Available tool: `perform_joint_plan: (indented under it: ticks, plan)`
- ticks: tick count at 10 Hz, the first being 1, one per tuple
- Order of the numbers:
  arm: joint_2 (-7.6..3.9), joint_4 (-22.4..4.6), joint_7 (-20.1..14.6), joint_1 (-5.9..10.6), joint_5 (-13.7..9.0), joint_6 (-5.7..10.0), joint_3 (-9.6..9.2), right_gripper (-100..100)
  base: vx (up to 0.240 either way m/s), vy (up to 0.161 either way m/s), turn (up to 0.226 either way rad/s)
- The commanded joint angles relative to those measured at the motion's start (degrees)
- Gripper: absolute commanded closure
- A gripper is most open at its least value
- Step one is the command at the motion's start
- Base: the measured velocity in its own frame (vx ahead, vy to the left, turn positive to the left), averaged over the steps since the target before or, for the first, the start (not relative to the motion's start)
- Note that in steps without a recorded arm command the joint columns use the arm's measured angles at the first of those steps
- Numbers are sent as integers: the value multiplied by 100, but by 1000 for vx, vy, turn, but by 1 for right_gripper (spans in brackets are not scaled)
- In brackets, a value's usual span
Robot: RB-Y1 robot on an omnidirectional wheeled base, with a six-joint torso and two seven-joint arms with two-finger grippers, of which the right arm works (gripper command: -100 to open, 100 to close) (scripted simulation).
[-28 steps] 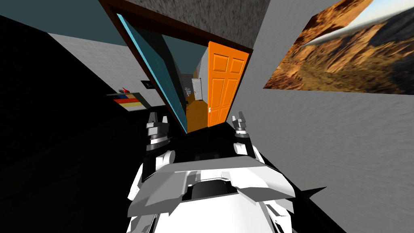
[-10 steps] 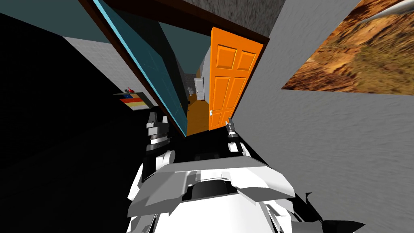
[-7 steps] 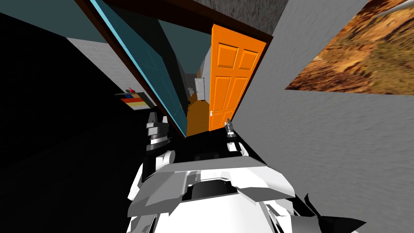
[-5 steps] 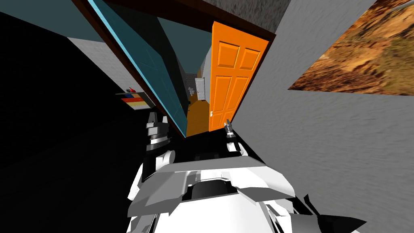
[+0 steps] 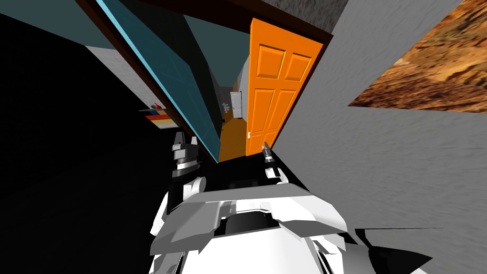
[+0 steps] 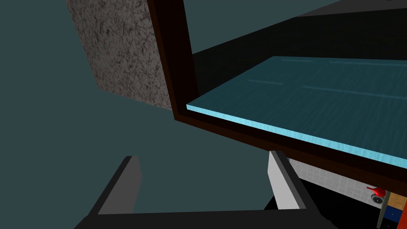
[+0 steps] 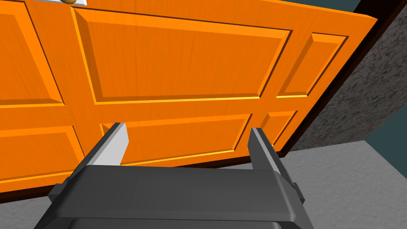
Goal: Push the door open
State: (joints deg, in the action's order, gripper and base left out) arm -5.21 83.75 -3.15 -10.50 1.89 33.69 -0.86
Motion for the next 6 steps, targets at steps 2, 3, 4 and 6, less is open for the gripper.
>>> perform_joint_plan:
  ticks: [2,3,4,6]
  plan:
    - [23,-375,51,126,-21,95,-46,-100,103,-37,34]
    - [23,-381,51,126,-21,95,-46,-100,60,-22,14]
    - [33,-530,67,180,-30,129,-60,-100,47,-20,21]
    - [52,-826,98,288,-49,199,-88,-100,81,-32,40]
